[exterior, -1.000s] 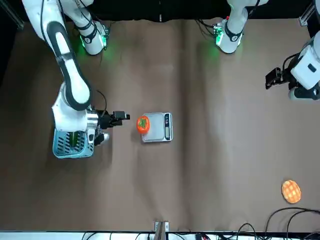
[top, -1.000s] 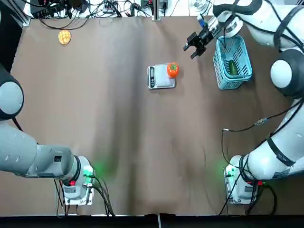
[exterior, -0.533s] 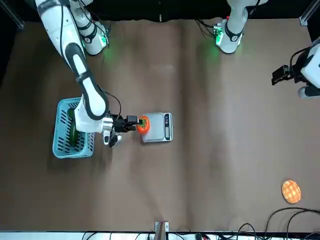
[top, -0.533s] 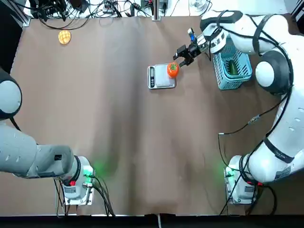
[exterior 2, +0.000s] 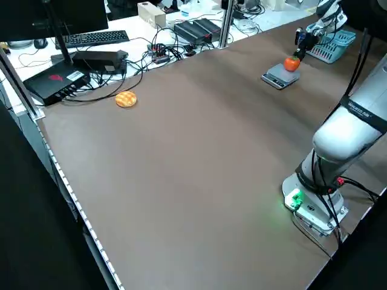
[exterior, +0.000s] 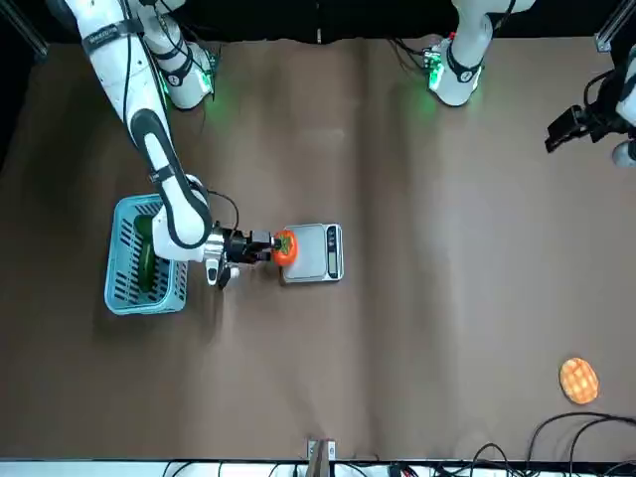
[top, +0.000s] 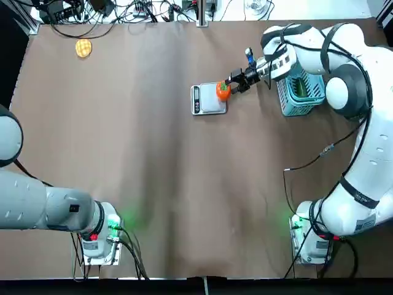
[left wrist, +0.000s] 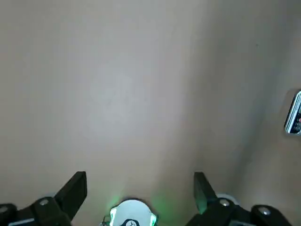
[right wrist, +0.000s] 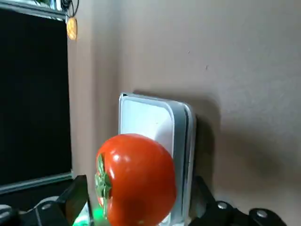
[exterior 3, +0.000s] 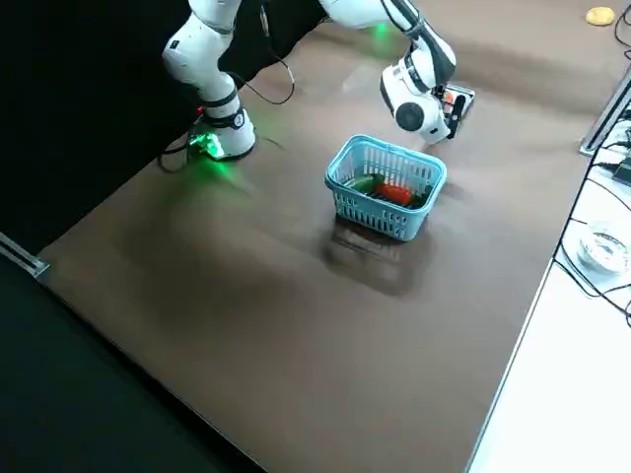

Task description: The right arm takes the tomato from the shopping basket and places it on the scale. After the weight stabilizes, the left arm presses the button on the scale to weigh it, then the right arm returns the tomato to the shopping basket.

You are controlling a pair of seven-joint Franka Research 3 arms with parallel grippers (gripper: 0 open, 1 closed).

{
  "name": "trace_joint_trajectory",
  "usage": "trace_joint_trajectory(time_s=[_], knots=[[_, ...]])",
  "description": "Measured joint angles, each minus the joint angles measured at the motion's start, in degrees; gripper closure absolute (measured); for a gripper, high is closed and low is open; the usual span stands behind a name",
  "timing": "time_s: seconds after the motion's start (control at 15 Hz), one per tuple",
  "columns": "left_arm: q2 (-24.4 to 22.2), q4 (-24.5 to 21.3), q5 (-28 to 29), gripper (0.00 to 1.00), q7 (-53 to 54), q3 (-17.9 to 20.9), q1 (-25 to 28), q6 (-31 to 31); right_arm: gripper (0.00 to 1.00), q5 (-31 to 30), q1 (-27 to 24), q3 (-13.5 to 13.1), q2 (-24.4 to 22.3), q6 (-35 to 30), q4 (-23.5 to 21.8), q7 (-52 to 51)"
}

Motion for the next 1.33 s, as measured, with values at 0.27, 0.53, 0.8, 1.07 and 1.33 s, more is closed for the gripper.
trace_joint_trajectory(time_s=[0.27,0.53,0.8,1.07,1.33], knots=[[-4.7,-8.4,-0.4,0.0,0.0,1.4,-0.2,6.8,0.02,2.6,0.2,0.1,0.0,-0.1,-1.3,-0.8],[-5.9,-10.3,-0.8,0.0,0.0,1.4,-0.2,7.6,0.04,3.1,0.1,0.1,0.0,-0.1,-1.5,-0.8],[-5.8,-10.3,-0.8,0.0,0.3,1.4,-0.1,7.8,0.07,6.0,0.2,0.1,0.3,-2.5,-2.0,-0.9],[-5.8,-10.3,-0.8,0.0,0.5,1.4,-0.2,7.9,0.21,6.5,0.2,0.1,0.4,-2.8,-2.1,-0.9],[-5.8,-10.3,-0.8,0.0,0.5,1.4,-0.4,8.1,0.37,6.6,0.1,0.0,0.4,-2.8,-2.1,-0.9]])
